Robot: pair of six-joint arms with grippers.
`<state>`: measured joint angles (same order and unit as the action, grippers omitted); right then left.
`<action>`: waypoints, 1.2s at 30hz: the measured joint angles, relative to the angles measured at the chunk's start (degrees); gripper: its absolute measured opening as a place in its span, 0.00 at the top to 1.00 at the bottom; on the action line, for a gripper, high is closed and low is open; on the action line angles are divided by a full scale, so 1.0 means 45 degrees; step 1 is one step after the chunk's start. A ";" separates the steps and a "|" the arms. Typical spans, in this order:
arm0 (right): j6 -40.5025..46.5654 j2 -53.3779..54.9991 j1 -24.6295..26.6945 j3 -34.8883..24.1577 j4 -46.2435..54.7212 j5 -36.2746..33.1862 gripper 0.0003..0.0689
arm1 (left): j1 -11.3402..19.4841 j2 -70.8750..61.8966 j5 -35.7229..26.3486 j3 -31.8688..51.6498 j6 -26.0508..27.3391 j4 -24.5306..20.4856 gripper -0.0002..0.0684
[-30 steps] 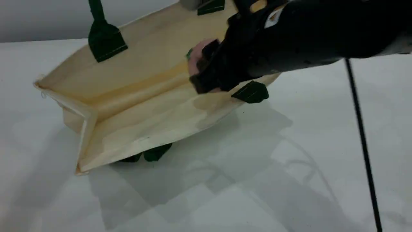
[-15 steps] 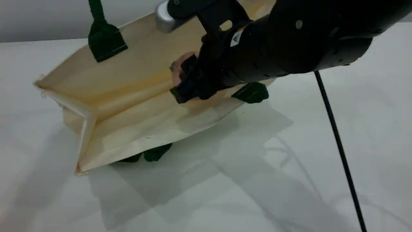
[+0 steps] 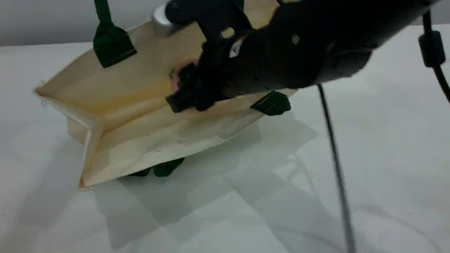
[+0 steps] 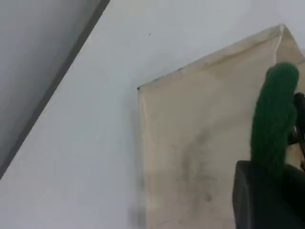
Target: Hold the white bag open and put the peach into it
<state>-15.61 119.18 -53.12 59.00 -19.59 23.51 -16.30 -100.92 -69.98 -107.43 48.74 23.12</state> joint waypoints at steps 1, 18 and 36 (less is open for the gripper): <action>0.0135 0.0000 -0.0024 0.0085 0.0013 -0.0058 0.42 | 0.0000 0.0000 0.0000 0.0000 0.0000 -0.0012 0.86; -0.0850 -0.0888 0.0006 0.0160 -0.1065 -0.2274 0.14 | 0.0000 0.0000 0.0000 0.0000 0.0000 -0.0096 0.86; -0.2329 -0.3246 0.2491 0.0160 -0.0648 -0.7656 0.14 | 0.0000 0.0155 0.0000 0.0000 0.0000 -0.0135 0.86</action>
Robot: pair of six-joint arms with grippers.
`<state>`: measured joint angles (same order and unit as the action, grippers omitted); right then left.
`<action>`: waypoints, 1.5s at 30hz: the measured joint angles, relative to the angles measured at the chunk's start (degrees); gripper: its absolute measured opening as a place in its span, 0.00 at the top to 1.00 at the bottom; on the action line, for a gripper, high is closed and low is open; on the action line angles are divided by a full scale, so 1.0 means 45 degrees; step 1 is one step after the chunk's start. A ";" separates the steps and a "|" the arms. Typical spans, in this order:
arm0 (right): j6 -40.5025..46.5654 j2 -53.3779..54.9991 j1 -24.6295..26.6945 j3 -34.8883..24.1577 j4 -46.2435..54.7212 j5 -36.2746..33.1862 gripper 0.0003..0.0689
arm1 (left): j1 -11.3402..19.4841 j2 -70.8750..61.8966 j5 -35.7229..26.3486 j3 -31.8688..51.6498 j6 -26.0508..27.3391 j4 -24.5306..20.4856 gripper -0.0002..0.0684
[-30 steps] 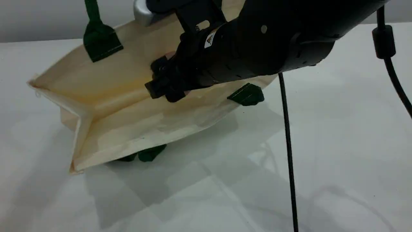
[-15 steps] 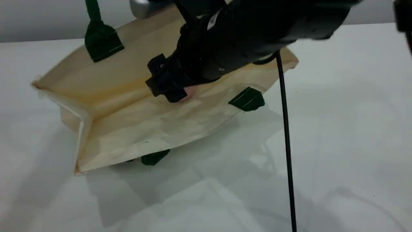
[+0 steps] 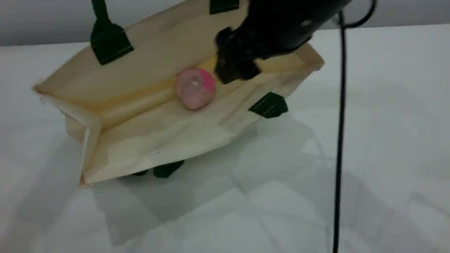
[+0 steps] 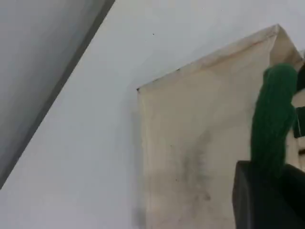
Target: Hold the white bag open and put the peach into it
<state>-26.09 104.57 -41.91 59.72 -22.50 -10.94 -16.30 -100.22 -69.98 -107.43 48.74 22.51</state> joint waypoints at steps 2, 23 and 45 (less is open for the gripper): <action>0.0000 -0.0247 0.0424 0.0014 0.0140 -0.0296 0.14 | 0.0000 0.0000 0.0000 0.0000 0.0000 0.0000 0.86; 0.0102 -0.3133 0.6103 0.0029 0.0037 0.0952 0.14 | 0.0000 0.0000 0.0000 0.0000 -0.0093 0.0011 0.86; 0.0102 -0.4310 0.6275 0.0040 -0.0013 0.1024 0.14 | 0.0000 0.0000 0.0024 0.0000 -0.0093 0.1175 0.58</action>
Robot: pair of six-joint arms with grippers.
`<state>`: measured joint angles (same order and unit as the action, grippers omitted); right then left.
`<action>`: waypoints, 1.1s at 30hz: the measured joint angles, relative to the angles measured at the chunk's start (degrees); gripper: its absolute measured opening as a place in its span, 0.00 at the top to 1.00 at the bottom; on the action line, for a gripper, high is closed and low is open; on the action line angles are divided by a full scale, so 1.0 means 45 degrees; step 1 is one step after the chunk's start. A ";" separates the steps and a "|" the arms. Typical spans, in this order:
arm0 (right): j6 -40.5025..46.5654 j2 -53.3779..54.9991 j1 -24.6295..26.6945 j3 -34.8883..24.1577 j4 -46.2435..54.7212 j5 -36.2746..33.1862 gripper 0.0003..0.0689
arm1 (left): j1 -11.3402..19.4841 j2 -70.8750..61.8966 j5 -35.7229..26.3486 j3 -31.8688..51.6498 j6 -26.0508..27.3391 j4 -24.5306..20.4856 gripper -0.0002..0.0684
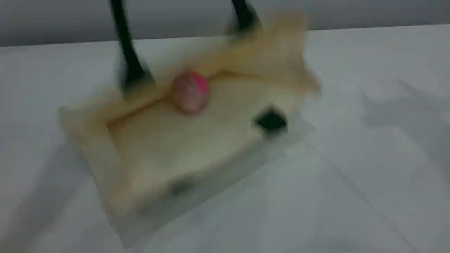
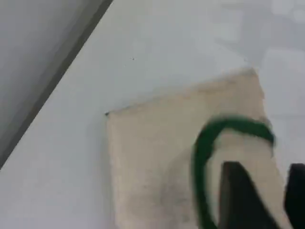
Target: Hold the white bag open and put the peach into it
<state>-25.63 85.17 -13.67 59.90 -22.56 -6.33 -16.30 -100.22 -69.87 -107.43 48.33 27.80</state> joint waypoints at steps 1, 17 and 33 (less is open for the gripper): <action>0.0000 0.0000 0.0000 0.0000 0.0000 0.0000 0.14 | 0.0000 0.0000 0.0000 0.0000 0.0000 0.0000 0.51; 0.0000 0.0000 0.0000 0.0000 -0.0010 0.0000 0.14 | 0.0000 0.0233 -0.0023 0.0000 -0.0716 -0.0289 0.26; 0.0000 -0.2868 0.0000 0.0014 -0.0113 0.0062 0.14 | 0.0000 0.2809 0.0234 -0.0044 -0.3312 -0.2678 0.26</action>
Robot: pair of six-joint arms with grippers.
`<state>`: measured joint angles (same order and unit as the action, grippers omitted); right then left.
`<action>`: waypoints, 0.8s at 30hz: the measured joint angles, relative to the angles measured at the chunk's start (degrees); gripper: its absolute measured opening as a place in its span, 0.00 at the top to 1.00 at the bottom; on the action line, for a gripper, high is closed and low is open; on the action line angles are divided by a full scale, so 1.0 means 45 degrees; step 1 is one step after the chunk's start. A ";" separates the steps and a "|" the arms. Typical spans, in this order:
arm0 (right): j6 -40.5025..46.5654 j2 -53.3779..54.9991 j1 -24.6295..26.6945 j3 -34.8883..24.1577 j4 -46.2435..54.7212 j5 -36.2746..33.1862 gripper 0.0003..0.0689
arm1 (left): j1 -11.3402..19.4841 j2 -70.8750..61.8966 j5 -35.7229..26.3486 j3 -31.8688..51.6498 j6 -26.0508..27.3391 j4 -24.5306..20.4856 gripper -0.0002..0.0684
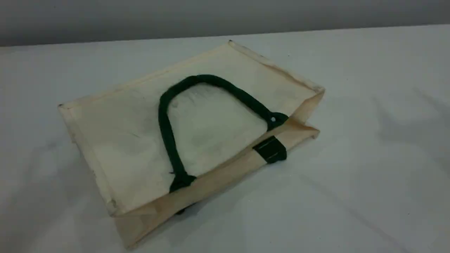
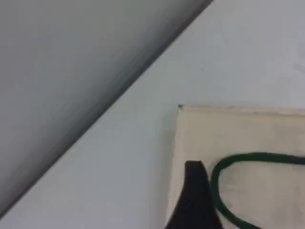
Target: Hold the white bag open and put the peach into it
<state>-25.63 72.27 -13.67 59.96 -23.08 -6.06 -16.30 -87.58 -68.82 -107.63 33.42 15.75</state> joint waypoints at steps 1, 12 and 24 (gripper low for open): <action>0.0000 -0.0310 0.0000 0.0000 0.0000 -0.0012 0.14 | 0.0000 0.0169 0.0013 0.0000 0.0000 -0.0159 0.26; 0.0000 -0.3438 0.0000 0.0129 0.0027 -0.0359 0.14 | 0.0000 0.2265 -0.0247 0.0000 -0.0698 -0.0888 0.26; 0.0000 -0.5871 0.0000 0.0129 0.0027 -0.1803 0.14 | 0.0000 0.4338 -0.0249 0.0436 -0.1028 -0.0976 0.26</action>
<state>-25.63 45.85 -13.67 60.54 -22.95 -14.17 -16.30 -68.06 -69.94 -105.67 28.80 11.36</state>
